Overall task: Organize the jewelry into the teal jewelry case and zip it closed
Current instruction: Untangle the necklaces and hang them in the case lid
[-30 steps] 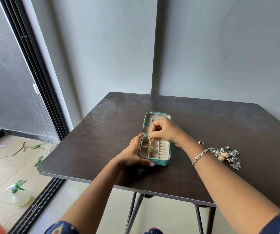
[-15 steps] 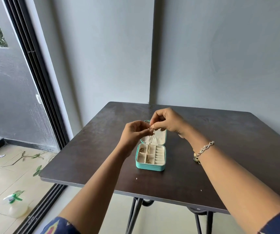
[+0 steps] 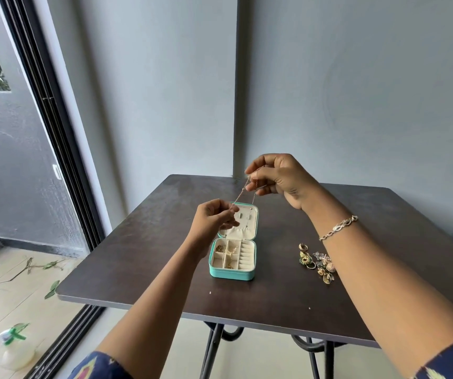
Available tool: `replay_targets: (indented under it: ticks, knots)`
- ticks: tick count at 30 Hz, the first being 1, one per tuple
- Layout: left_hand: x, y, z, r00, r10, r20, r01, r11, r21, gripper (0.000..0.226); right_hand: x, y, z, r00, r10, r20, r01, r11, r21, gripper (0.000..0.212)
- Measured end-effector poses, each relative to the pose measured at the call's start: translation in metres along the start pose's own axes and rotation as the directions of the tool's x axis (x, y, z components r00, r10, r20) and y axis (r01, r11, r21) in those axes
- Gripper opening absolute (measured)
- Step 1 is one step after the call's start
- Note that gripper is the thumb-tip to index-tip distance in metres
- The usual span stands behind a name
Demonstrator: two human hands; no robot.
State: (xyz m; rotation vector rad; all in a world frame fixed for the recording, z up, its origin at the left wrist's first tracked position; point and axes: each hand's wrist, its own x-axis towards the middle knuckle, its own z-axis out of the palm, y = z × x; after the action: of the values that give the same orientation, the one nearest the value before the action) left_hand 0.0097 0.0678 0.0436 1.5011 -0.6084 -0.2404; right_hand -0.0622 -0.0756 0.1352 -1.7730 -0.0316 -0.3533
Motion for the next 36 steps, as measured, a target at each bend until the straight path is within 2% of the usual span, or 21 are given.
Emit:
replay_targets:
  ticks: [8, 15, 21, 27, 32, 36]
  knots:
    - [-0.006, -0.011, 0.007, 0.997, -0.073, -0.038, 0.071, 0.996, -0.048, 0.014, -0.012, -0.02, -0.022, 0.993, -0.081, -0.085, 0.088, 0.992, 0.088, 0.021]
    - [-0.011, -0.019, 0.003, 0.983, -0.166, -0.079, 0.154, 0.978, -0.141, 0.014, -0.026, -0.027, -0.047, 0.978, -0.081, -0.191, 0.113, 0.98, 0.163, 0.018]
    - [-0.01, -0.011, -0.007, 0.971, -0.216, -0.105, 0.182, 0.948, -0.26, 0.015, -0.042, -0.008, -0.068, 0.96, -0.008, -0.28, 0.053, 0.986, 0.156, 0.015]
    - [0.003, 0.011, -0.014, 0.972, -0.195, -0.134, 0.129, 0.911, -0.391, 0.016, -0.063, 0.024, -0.081, 0.924, 0.095, -0.371, -0.038, 0.987, 0.159, 0.011]
    - [0.022, 0.029, -0.014, 0.982, -0.155, -0.111, 0.103, 0.921, -0.375, 0.018, -0.081, 0.055, -0.079, 0.902, 0.169, -0.398, -0.128, 0.983, 0.128, 0.013]
    - [0.036, 0.036, -0.007, 0.984, -0.153, -0.089, 0.111, 0.924, -0.367, 0.019, -0.095, 0.077, -0.07, 0.901, 0.168, -0.399, -0.14, 0.985, 0.1, 0.014]
